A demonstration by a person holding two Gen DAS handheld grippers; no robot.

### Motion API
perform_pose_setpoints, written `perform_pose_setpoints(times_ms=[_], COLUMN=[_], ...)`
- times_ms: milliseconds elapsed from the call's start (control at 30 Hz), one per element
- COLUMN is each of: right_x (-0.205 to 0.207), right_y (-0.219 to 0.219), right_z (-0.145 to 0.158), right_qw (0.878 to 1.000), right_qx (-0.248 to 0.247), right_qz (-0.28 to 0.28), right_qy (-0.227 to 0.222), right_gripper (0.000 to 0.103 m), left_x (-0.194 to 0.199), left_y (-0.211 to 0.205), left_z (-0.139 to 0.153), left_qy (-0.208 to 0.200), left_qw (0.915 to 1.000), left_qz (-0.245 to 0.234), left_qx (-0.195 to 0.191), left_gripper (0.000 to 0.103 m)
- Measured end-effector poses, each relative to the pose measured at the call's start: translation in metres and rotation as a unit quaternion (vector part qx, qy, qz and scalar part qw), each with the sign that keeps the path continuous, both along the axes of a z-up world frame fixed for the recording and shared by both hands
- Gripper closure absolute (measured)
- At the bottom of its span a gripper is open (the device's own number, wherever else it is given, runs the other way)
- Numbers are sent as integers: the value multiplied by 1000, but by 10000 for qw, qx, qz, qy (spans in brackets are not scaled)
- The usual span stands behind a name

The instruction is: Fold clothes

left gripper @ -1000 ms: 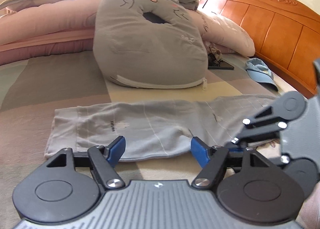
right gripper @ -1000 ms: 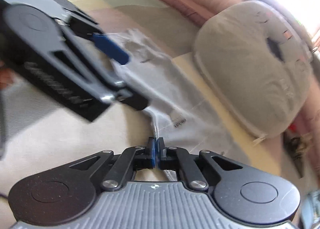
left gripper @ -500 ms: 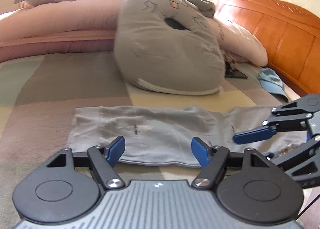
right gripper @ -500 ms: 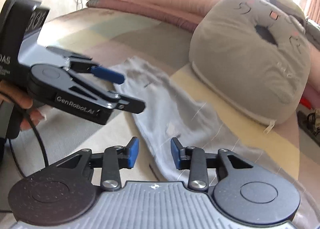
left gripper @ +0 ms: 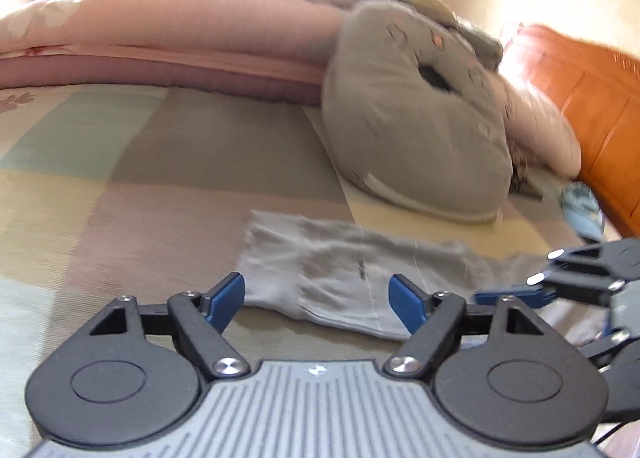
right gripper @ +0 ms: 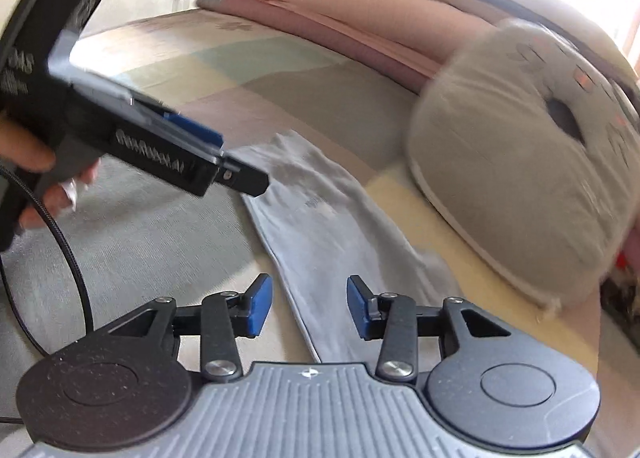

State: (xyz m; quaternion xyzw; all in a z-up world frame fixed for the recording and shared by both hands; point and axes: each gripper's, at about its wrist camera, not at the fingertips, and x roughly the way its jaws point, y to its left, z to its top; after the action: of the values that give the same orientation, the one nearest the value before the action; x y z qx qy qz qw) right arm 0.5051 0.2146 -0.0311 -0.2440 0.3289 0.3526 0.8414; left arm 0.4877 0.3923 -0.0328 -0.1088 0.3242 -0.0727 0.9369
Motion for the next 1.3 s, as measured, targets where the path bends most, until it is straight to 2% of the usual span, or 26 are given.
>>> perform_pose_setpoints(times_ms=[200, 333, 367, 400, 433, 533, 633, 700, 767, 900, 967, 1033, 1100, 1200, 1300], right_x=[16, 25, 27, 27, 25, 21, 31, 39, 42, 25, 10, -5, -15, -27, -41], right_y=[59, 91, 97, 101, 104, 107, 97, 87, 74, 31, 1, -33, -76, -143, -191], right_z=[-14, -29, -32, -33, -34, -37, -29, -27, -24, -9, 1, 10, 17, 18, 11], right_qw=[9982, 9972, 9974, 9977, 9977, 9980, 9990, 9963, 9951, 9962, 9976, 9977, 9929, 9773, 9613], right_qx=[-221, -402, -405, -381, -371, -260, 427, 760, 864, 788, 591, 309, -4, -353, -607], right_qz=[527, 483, 406, 322, 258, 109, 151, 209, 133, -67, -278, -606, -1188, -2083, -2668], right_qy=[-188, -403, -430, -469, -497, -561, 48, 351, 472, 373, 228, 49, -39, 123, 331], right_gripper=[56, 57, 59, 75, 86, 89, 87, 76, 72, 51, 46, 46, 46, 46, 46], left_x=[-3, -5, -6, -5, -5, -6, -7, -6, -6, -5, -4, -3, -2, -1, 3], left_y=[23, 33, 35, 37, 38, 40, 39, 37, 35, 29, 23, 17, 12, 5, -5], left_z=[0, 0, -1, -1, -1, -1, 1, 1, 2, 4, 4, 4, 5, 4, 1], left_qy=[80, 101, 101, 104, 103, 86, 42, 34, 27, -1, 11, 11, -4, -6, 73], left_qw=[9998, 9994, 9993, 9993, 9992, 9990, 9991, 9993, 9994, 9996, 9998, 10000, 10000, 10000, 9999], left_qz=[84, 201, 223, 245, 268, 335, 337, 303, 291, 214, 154, 85, 7, -85, -156], left_qx=[-163, -247, -266, -268, -264, -280, -260, -229, -192, -166, -92, -35, -3, -6, -14], left_gripper=[19, 19, 19, 19, 19, 19, 19, 19, 19, 19, 19, 19, 19, 19, 19])
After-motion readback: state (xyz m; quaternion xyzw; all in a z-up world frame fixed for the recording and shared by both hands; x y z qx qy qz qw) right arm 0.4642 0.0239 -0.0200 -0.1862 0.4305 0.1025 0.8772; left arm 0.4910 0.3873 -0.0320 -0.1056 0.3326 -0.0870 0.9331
